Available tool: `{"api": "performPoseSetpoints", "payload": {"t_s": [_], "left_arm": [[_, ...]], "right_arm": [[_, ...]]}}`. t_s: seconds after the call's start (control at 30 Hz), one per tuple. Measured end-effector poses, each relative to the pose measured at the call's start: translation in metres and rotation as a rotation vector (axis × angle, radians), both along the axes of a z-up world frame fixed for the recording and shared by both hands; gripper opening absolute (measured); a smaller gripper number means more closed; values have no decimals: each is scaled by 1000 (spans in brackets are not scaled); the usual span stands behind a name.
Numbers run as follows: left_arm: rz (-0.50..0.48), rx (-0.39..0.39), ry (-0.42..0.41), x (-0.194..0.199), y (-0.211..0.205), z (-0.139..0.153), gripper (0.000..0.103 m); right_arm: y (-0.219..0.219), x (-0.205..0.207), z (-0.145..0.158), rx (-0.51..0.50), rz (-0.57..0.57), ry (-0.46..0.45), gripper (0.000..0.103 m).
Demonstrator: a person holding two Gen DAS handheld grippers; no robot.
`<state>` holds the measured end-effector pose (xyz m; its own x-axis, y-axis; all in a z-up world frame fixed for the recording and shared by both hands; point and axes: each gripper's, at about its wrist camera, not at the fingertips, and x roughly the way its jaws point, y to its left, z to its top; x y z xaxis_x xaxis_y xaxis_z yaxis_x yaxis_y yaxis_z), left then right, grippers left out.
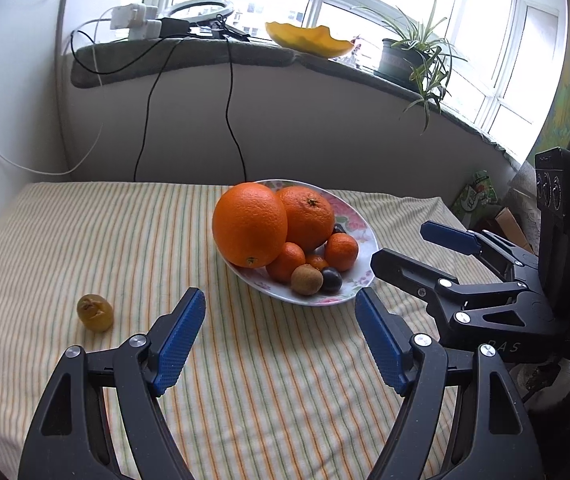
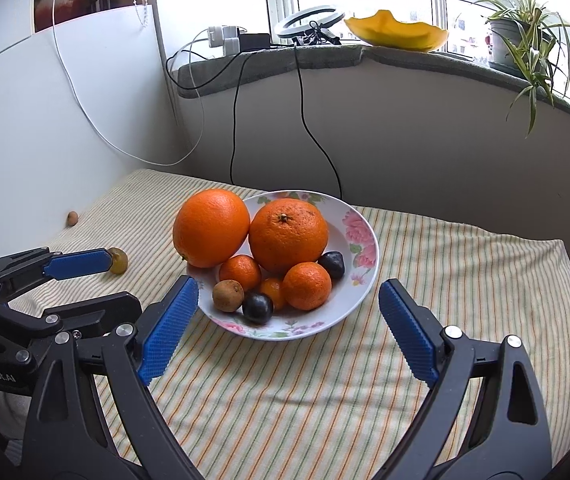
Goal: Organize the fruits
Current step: 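Move the left gripper to the wall-side brown kiwi while the right gripper approaches the yellow-green kiwi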
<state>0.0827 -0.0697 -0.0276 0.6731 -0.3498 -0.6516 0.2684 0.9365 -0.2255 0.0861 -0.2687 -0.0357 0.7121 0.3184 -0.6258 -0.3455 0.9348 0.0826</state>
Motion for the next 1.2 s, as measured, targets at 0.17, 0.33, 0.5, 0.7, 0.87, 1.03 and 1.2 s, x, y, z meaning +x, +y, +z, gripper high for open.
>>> {"api": "performPoseSetpoints", "payload": {"t_s": [0.17, 0.33, 0.5, 0.7, 0.87, 1.03, 1.2], "left_arm": [[54, -1, -9, -8, 22, 1, 77], [120, 4, -9, -16, 47, 1, 77], [186, 7, -5, -23, 73, -1, 77], [260, 18, 10, -29, 103, -8, 77], [319, 16, 18, -33, 127, -11, 77], [359, 18, 21, -36, 143, -14, 77], [410, 18, 26, -36, 159, -19, 77]], "right_arm": [[17, -6, 5, -1, 41, -14, 94], [35, -9, 7, 0, 88, -20, 94], [51, -11, 8, 6, 136, -23, 94], [72, -13, 9, -1, 196, -27, 94], [88, -13, 8, 0, 242, -24, 94], [106, -13, 6, -15, 295, -23, 94], [122, -13, 4, -10, 339, -16, 94]]}}
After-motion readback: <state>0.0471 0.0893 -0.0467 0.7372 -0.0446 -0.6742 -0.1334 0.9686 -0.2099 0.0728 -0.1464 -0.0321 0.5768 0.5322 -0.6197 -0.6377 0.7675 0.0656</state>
